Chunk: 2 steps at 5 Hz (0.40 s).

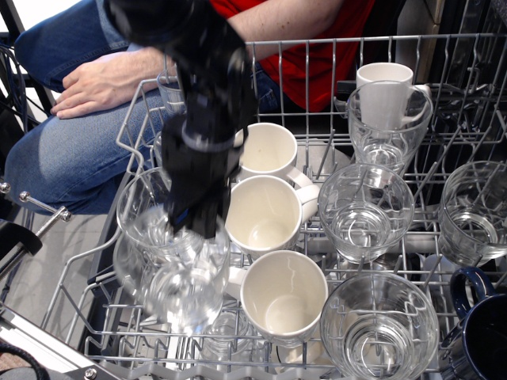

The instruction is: Pick up glass cup

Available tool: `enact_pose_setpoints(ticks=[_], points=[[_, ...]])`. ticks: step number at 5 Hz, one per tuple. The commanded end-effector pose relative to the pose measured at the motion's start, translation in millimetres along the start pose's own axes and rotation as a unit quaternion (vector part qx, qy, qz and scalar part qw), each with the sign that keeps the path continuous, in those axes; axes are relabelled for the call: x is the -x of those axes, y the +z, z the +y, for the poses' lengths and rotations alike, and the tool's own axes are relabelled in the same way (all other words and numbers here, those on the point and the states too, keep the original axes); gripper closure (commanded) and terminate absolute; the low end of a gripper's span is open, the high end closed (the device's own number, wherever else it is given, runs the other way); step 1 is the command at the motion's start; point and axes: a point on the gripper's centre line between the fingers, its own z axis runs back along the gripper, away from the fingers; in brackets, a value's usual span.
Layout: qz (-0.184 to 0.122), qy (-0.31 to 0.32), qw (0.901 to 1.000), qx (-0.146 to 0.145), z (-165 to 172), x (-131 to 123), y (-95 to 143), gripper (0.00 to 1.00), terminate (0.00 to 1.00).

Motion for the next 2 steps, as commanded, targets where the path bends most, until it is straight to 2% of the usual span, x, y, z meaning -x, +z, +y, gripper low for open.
enact_pose_setpoints(ticks=[1,2], points=[[-0.015,-0.035,0.9992,0.011,-16.6,-9.4,52.4,1.0,0.0],[-0.03,-0.063,0.9976,-0.002,-8.6,-12.6,60.7,1.0,0.0]])
